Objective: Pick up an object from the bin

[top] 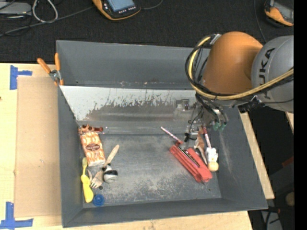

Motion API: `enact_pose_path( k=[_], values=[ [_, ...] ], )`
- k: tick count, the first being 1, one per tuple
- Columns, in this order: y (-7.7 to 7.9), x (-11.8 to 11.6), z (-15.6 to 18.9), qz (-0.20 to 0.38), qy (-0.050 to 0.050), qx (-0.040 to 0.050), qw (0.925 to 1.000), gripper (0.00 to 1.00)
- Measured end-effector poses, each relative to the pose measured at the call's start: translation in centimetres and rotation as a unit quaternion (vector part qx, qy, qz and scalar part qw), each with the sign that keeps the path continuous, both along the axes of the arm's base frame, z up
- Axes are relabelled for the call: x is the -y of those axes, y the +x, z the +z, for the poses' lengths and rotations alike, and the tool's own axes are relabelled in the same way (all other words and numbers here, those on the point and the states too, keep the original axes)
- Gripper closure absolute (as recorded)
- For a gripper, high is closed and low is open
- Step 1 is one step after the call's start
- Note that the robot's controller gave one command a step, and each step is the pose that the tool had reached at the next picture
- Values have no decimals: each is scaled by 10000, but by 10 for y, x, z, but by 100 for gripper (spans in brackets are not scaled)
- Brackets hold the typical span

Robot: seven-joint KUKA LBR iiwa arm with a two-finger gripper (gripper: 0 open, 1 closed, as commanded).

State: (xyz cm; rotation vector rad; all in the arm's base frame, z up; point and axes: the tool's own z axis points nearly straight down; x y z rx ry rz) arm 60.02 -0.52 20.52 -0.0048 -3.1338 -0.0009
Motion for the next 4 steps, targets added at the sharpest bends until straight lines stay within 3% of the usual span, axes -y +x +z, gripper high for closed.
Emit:
enact_pose_path(
  k=[1, 2, 3, 4],
  values=[
    [2, 0, 4, 0, 0, 36, 10000, 0],
    [-11, 37, -40, -412, 4, 32, 9991, 0],
    [-48, 63, -92, -638, 9, 18, 9980, 0],
    [-41, 65, -125, -874, 5, 83, 9961, 0]
  ],
)
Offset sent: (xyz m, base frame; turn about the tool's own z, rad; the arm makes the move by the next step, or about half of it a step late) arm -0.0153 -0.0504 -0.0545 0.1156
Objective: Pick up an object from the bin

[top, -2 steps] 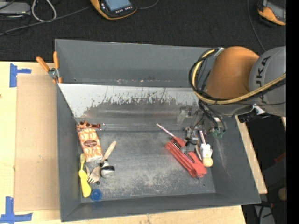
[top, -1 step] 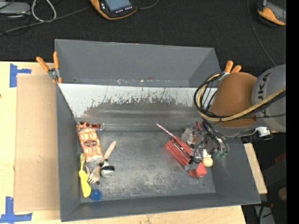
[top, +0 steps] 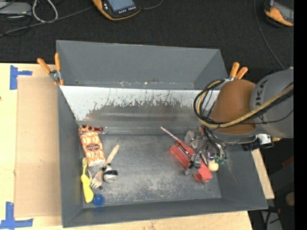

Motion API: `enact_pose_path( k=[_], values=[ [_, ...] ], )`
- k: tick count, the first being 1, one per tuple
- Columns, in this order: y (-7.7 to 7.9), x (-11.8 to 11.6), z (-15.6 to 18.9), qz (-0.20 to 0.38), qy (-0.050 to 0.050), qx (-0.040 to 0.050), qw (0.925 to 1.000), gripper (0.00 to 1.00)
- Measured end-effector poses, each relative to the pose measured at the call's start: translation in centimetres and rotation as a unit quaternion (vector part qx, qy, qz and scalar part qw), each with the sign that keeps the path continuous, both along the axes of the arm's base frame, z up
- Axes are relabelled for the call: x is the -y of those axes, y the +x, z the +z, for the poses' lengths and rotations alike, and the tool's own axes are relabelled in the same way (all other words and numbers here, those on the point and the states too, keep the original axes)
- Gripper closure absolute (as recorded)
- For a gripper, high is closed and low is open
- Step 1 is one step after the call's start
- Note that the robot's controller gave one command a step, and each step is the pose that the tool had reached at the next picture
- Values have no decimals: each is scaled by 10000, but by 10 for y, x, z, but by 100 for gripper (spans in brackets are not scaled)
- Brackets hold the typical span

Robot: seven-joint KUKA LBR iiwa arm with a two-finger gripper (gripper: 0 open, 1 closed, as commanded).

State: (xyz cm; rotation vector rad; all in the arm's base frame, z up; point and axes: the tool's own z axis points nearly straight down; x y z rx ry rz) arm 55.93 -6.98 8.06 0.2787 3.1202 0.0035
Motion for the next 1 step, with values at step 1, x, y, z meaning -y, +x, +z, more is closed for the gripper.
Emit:
enact_pose_path(
  k=[1],
  values=[
    [0, 26, -8, 248, 12, 5, 9997, 100]
  ],
)
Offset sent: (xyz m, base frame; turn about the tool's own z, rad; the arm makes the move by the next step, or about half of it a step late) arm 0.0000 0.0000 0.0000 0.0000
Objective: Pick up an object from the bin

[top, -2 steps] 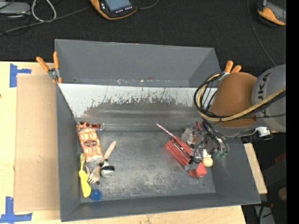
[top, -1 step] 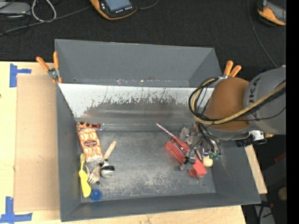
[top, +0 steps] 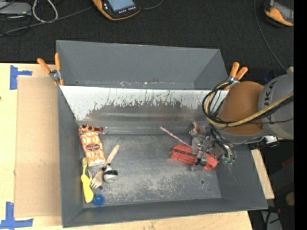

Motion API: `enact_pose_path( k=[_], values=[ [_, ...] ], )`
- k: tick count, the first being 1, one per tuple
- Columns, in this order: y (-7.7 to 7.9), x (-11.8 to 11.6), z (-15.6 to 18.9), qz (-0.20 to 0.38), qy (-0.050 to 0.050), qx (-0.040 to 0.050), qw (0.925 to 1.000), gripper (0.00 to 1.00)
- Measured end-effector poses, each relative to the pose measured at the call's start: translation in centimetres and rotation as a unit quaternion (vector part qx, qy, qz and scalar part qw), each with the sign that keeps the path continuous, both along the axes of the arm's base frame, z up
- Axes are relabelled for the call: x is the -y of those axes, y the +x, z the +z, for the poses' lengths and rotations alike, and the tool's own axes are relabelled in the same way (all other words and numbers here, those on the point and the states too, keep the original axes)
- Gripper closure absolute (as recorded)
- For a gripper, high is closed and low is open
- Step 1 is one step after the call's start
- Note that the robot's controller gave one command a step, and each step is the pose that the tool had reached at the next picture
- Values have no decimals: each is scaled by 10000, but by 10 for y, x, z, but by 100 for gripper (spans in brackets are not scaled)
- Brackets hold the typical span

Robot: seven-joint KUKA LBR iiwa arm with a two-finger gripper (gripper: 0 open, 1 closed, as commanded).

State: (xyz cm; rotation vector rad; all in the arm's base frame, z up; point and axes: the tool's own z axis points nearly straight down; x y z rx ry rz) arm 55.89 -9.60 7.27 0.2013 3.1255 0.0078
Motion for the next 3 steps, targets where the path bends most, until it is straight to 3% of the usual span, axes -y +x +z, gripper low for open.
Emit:
enact_pose_path(
  k=[1, 2, 3],
  values=[
    [0, 0, 0, 1, 0, 0, 10000, 100],
    [9, 0, 0, 570, 7, -4, 9984, 100],
    [29, -3, 5, 977, -2, 9, 9952, 100]
  ],
)
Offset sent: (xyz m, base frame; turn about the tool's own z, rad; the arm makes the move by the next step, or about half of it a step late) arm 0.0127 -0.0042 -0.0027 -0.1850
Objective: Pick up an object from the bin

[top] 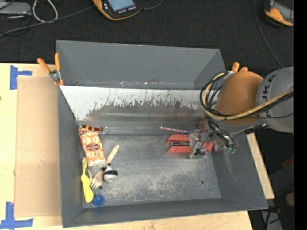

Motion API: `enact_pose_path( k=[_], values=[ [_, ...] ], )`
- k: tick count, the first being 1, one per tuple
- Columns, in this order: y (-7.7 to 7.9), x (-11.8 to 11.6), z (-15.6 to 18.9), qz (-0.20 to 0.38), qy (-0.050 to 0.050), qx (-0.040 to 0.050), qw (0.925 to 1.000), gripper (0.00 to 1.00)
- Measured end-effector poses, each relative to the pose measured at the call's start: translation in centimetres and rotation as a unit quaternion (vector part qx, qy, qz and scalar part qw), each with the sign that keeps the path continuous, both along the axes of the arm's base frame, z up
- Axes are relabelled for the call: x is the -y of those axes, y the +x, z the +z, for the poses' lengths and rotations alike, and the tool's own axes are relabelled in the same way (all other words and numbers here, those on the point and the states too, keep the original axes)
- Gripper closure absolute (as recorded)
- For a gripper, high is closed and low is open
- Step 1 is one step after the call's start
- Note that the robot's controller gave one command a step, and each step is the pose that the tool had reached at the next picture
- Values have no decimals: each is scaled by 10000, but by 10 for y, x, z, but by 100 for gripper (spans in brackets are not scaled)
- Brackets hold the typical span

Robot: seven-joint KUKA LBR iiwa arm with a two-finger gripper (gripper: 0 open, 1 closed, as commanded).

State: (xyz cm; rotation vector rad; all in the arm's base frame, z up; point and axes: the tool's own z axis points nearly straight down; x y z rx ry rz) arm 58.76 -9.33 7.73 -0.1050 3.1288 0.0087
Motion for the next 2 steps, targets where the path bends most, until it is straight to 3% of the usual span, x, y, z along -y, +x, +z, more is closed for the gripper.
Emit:
enact_pose_path(
  k=[1, 2],
  values=[
    [1, 8, 56, 301, 12, -64, 9995, 100],
    [7, -7, 155, 243, 12, -53, 9997, 100]
  ],
)
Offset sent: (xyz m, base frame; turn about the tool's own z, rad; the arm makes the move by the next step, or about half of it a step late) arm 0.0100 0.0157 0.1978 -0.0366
